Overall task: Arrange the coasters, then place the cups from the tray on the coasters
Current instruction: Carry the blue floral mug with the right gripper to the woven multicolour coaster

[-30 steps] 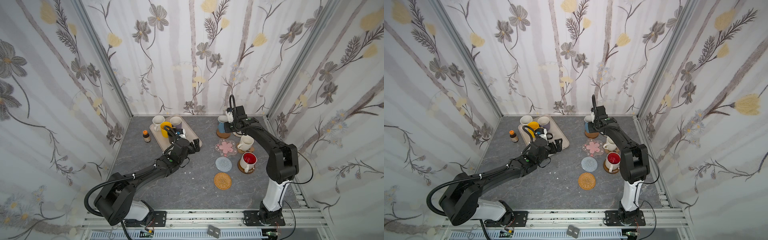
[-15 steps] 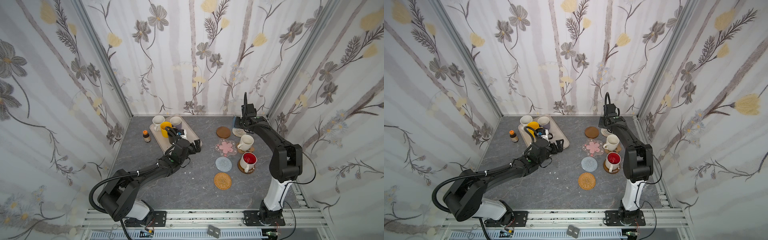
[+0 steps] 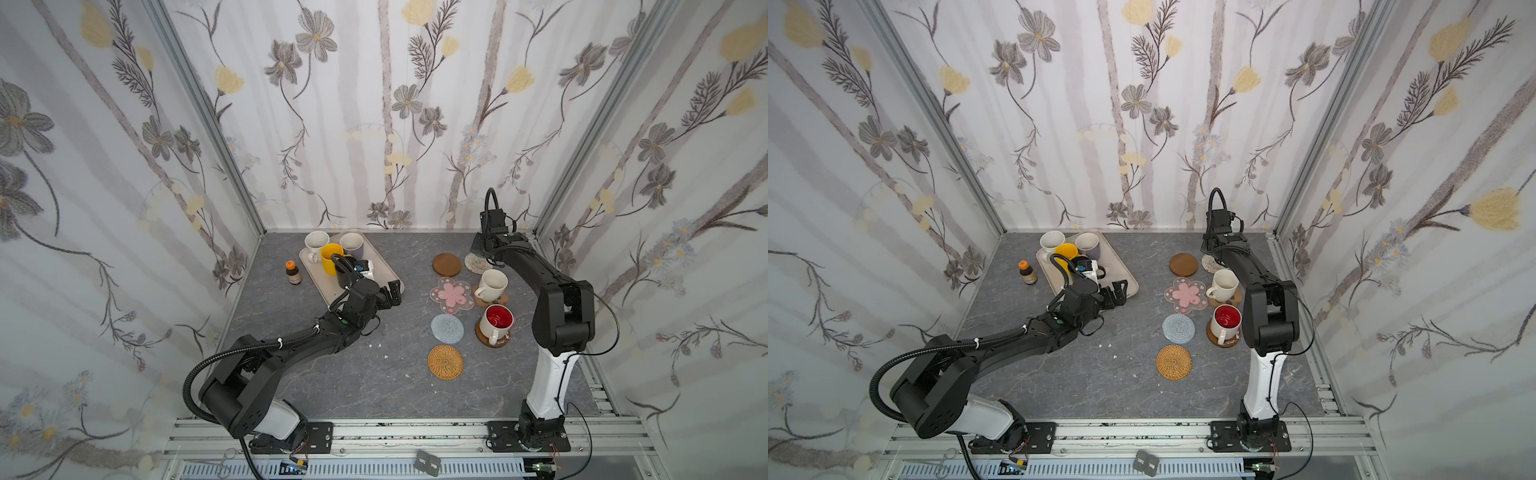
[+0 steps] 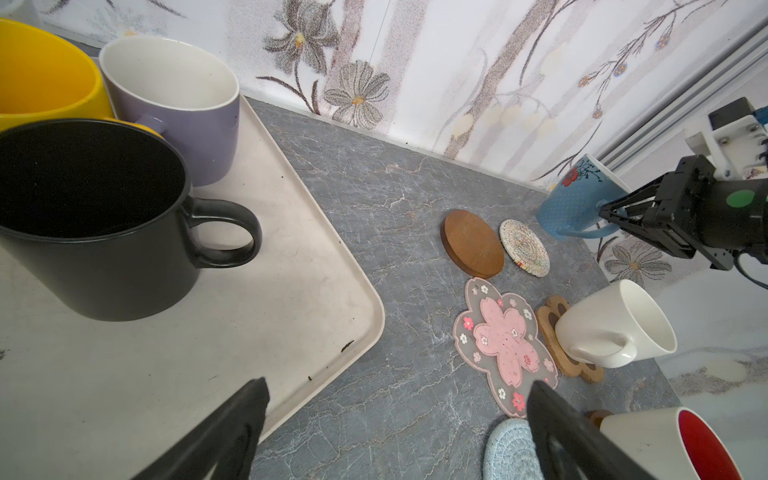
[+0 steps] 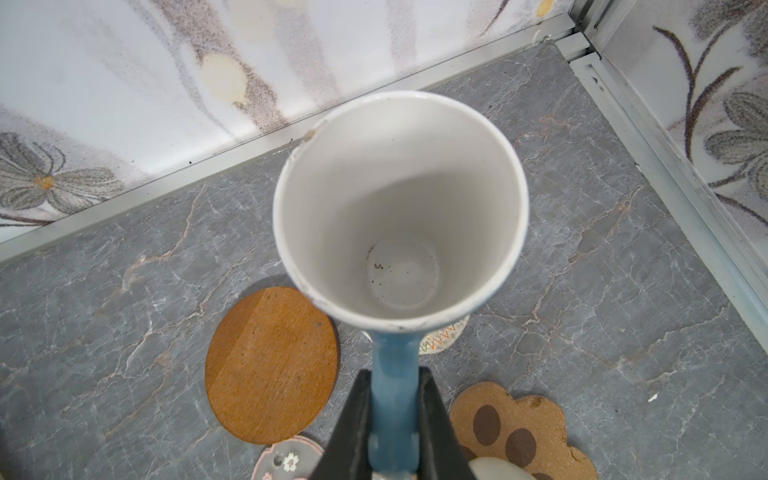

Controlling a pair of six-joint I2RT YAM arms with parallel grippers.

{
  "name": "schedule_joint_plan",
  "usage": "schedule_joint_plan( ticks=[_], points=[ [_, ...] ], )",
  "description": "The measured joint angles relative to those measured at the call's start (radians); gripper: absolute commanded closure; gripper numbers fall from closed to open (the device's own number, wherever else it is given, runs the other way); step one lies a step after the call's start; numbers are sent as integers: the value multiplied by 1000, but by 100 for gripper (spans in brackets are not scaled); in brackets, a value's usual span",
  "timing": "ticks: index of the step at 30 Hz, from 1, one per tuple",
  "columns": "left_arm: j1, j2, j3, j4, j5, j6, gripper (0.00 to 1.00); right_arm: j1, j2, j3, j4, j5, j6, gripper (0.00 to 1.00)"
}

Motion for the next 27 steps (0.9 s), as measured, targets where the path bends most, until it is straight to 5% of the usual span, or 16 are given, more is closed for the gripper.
schedule_joint_plan(
  ticks=[27],
  points=[
    [7,35,-11,24,37,8,0,-5,111,34,21,-19,95,100]
  ],
)
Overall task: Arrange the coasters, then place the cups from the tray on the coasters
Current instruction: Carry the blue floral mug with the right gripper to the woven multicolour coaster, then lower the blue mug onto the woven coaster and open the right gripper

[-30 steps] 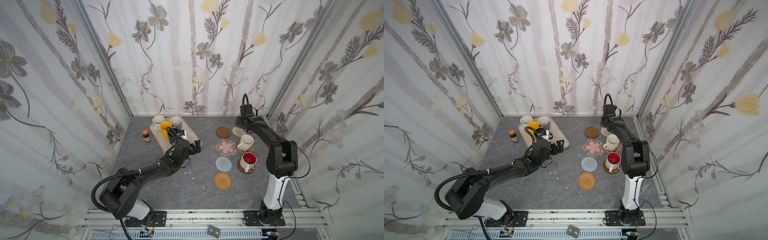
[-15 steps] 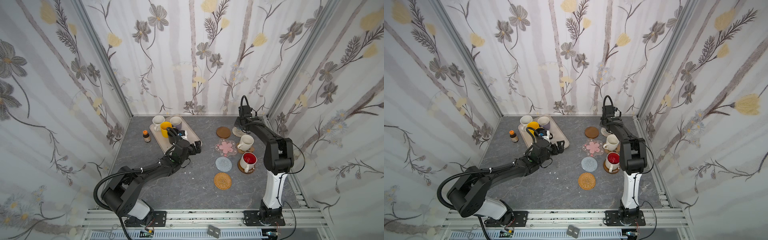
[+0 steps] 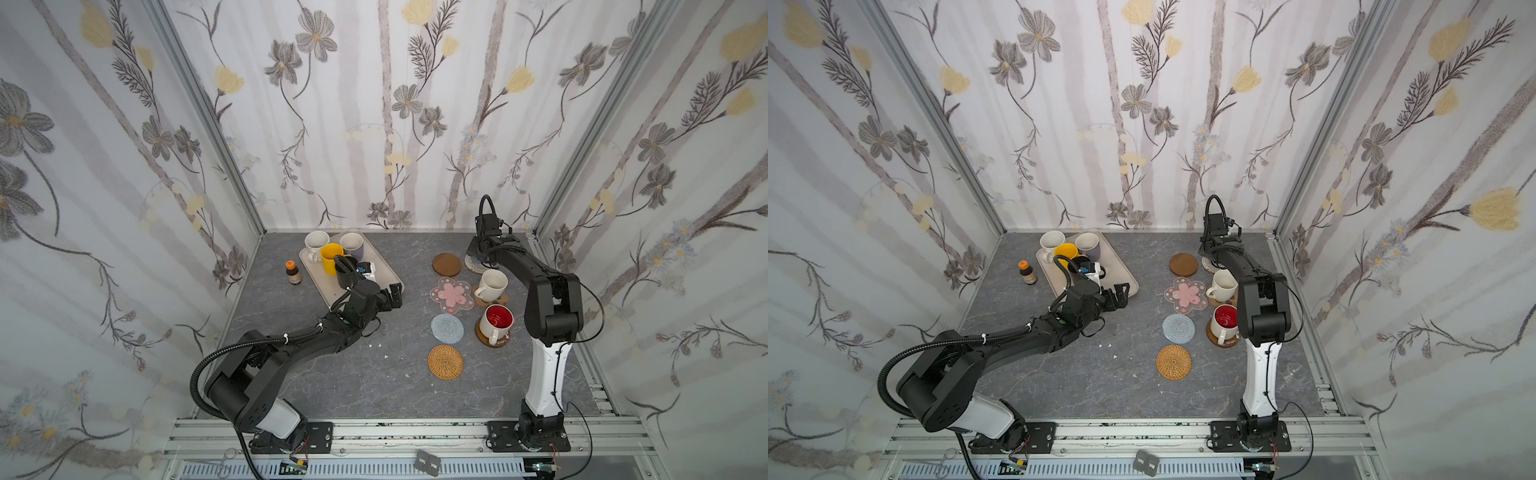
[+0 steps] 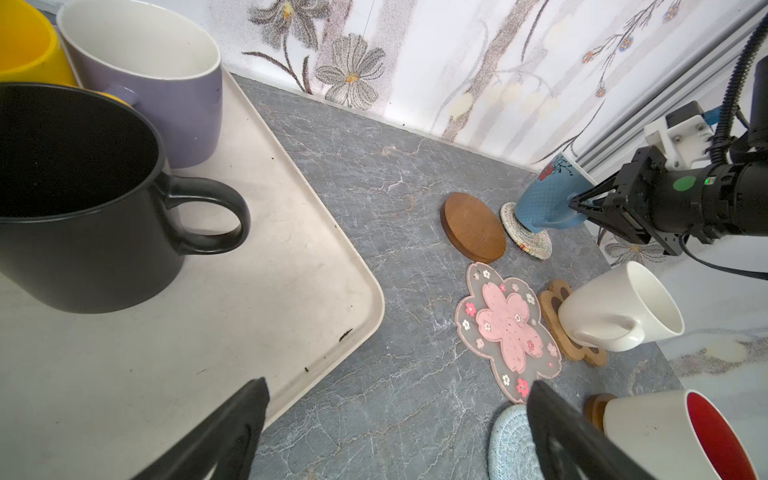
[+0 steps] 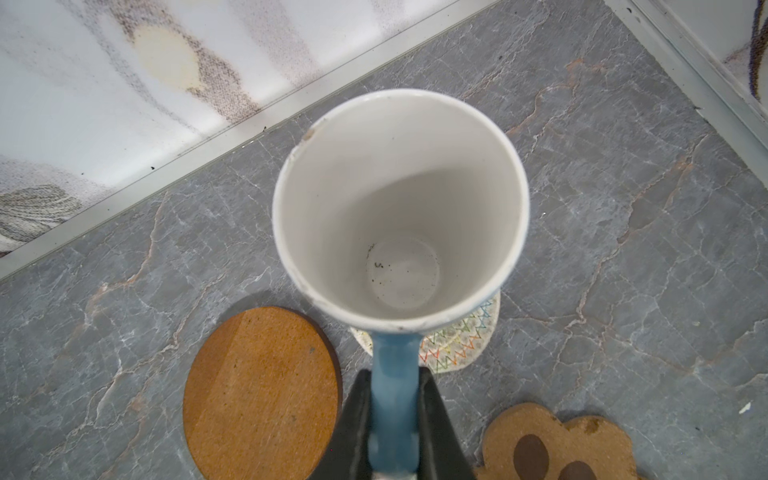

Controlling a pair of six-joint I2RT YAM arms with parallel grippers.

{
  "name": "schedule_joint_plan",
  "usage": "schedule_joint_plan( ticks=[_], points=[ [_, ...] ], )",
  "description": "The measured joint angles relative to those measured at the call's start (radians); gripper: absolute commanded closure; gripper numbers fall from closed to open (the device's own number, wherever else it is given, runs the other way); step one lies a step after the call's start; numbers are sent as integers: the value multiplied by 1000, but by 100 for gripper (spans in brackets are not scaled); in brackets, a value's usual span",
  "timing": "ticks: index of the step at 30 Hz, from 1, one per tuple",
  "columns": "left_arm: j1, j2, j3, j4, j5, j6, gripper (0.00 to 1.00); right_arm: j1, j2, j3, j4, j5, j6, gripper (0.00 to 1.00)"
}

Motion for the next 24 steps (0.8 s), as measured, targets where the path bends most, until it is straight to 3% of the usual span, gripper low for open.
schedule_joint_plan(
  ticks=[6,11,24],
  points=[
    [1,1,-5,0,3,0,0,-2,2,-2,18,-6,5,98],
    [2,-3,-8,1,4,0,0,0,-5,-24,34,-11,8,81],
    [3,-26,-34,2,3,0,0,1,-28,-69,47,-30,8,53]
  ],
)
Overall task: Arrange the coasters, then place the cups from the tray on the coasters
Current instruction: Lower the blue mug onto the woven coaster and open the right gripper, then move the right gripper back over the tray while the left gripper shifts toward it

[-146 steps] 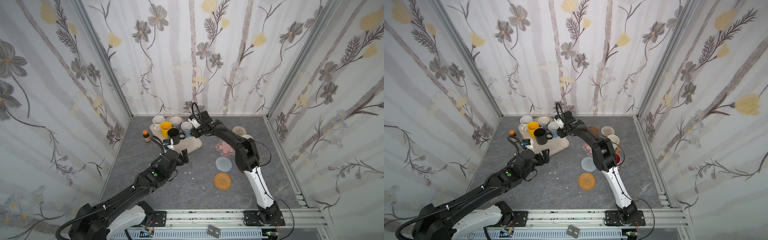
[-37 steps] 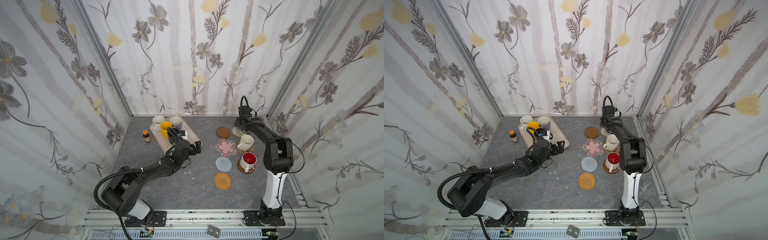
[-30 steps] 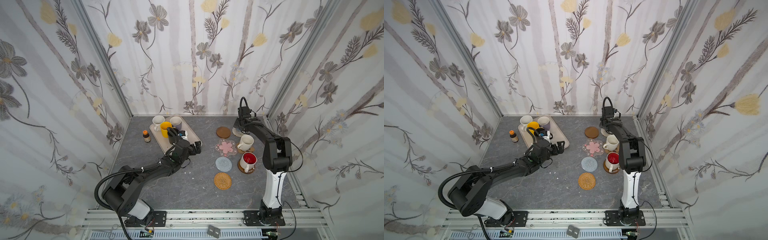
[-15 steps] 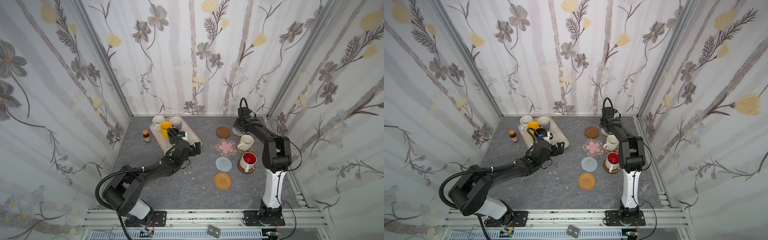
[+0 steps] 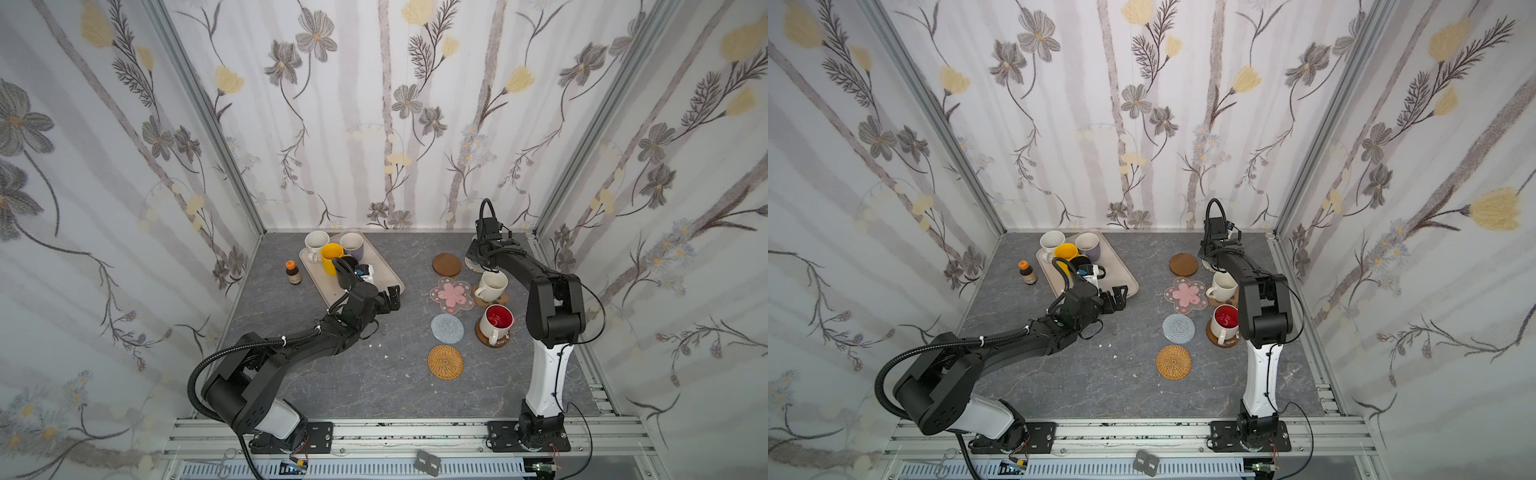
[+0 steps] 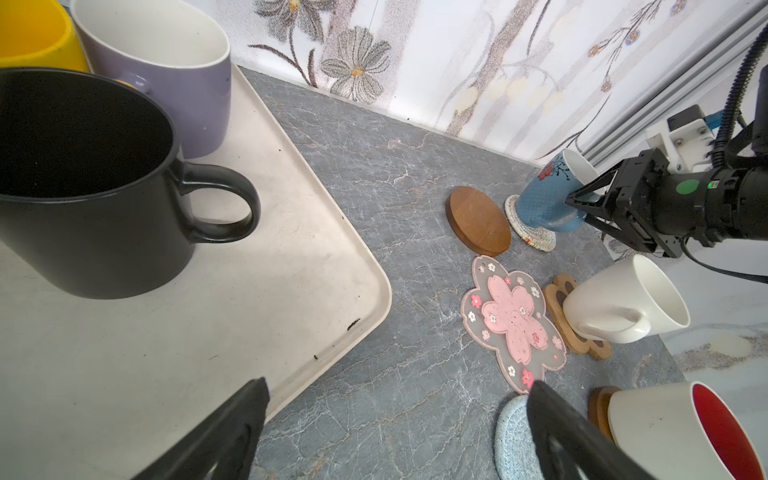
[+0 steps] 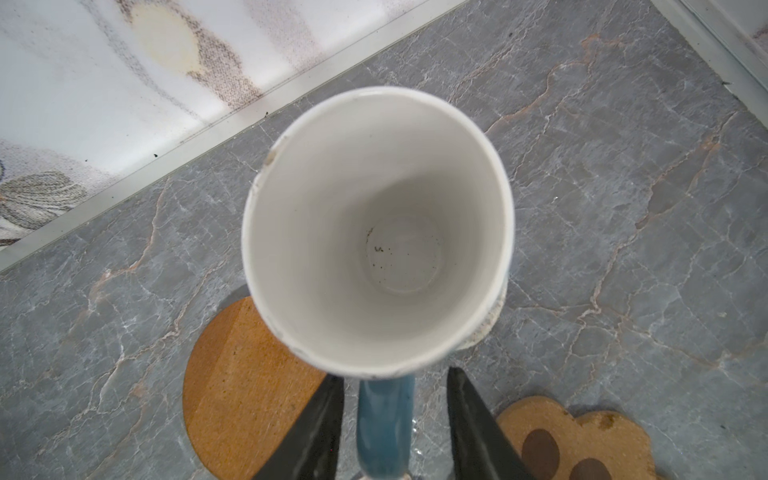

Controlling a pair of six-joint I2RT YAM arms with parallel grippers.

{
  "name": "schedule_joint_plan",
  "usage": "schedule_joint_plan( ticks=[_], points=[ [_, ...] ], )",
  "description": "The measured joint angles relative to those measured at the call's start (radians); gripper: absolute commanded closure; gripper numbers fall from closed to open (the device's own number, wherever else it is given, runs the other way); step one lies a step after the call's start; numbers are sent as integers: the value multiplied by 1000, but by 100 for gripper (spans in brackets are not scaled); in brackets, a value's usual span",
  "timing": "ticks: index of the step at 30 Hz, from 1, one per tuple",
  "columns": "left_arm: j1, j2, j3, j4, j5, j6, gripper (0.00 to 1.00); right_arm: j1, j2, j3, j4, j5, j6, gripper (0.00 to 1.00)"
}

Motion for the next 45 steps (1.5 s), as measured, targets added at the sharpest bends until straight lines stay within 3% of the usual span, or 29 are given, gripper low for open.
schedule_joint_plan(
  ticks=[10,17,23,30,34,37,45],
  points=[
    [16,-44,-13,-2,-14,0,0,1,-38,-5,16,-4,-1,36],
    [61,-93,-7,-46,-27,-5,0,6,-122,-57,33,-16,-37,33],
    [74,-171,6,-120,-57,-18,0,37,-248,-166,89,-18,-119,24],
    [89,-348,14,-254,-98,1,0,166,-323,-187,133,-40,-275,21],
    [101,-436,11,-338,-105,1,0,241,-330,-180,166,-145,-351,20],
    [117,-499,-7,-397,-107,0,0,272,-306,-150,197,-287,-387,15],
    [183,-546,-79,-474,-70,-27,0,340,-100,17,236,-588,-477,12]
  ],
)
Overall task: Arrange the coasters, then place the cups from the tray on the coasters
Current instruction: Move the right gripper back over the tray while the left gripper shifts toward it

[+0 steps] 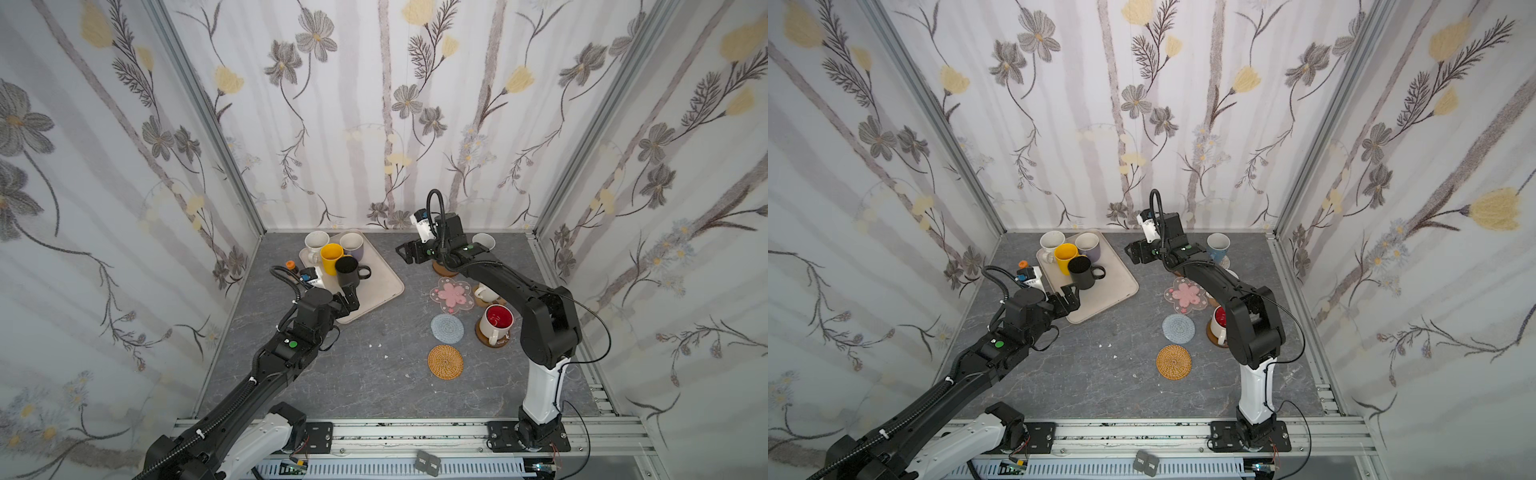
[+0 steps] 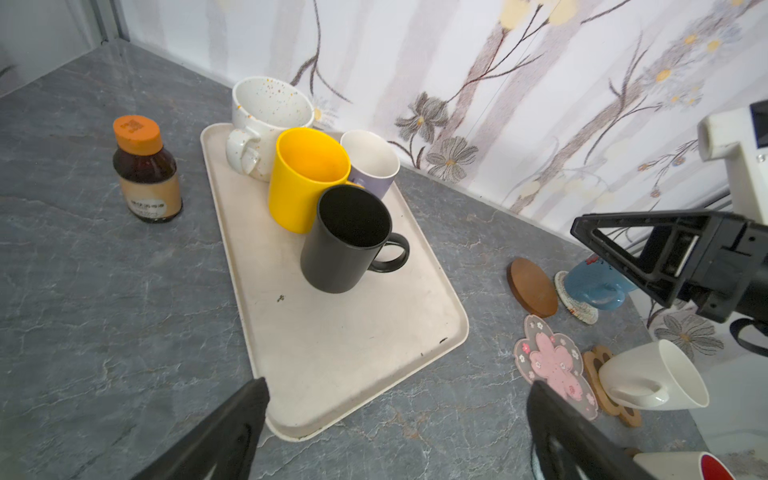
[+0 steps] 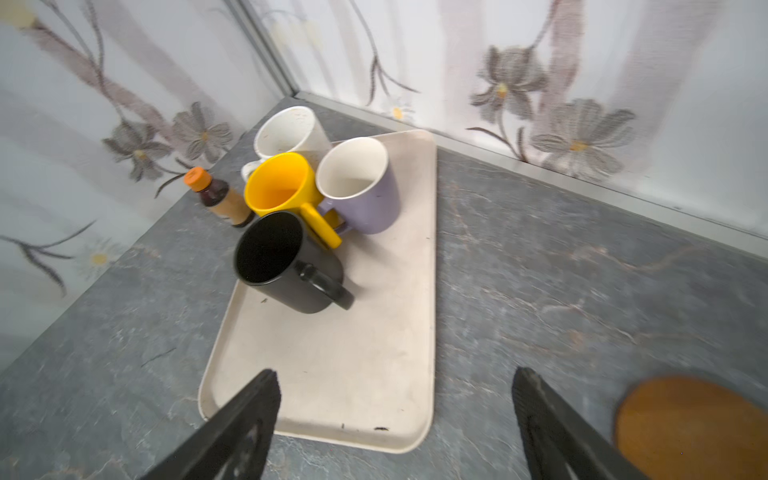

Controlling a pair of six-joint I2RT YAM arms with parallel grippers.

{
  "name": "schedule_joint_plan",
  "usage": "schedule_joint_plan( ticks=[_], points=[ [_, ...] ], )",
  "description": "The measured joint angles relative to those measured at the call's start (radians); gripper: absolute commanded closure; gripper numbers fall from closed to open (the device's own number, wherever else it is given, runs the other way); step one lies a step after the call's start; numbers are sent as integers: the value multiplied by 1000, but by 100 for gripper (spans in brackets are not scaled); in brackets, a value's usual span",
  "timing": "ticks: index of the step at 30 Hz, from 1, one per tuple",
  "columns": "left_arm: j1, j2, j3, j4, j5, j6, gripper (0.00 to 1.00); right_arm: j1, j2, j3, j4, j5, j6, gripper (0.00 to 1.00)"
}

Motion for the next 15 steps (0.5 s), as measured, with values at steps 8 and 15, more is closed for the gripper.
schedule_joint_plan(
  ticks=[8,15],
  points=[
    [65,72,-9,-4,48,-23,3,14,177,184,-4,-109,-40,13],
    [95,173,-37,31,63,-62,19,19,245,275,-21,-86,0,29]
  ],
)
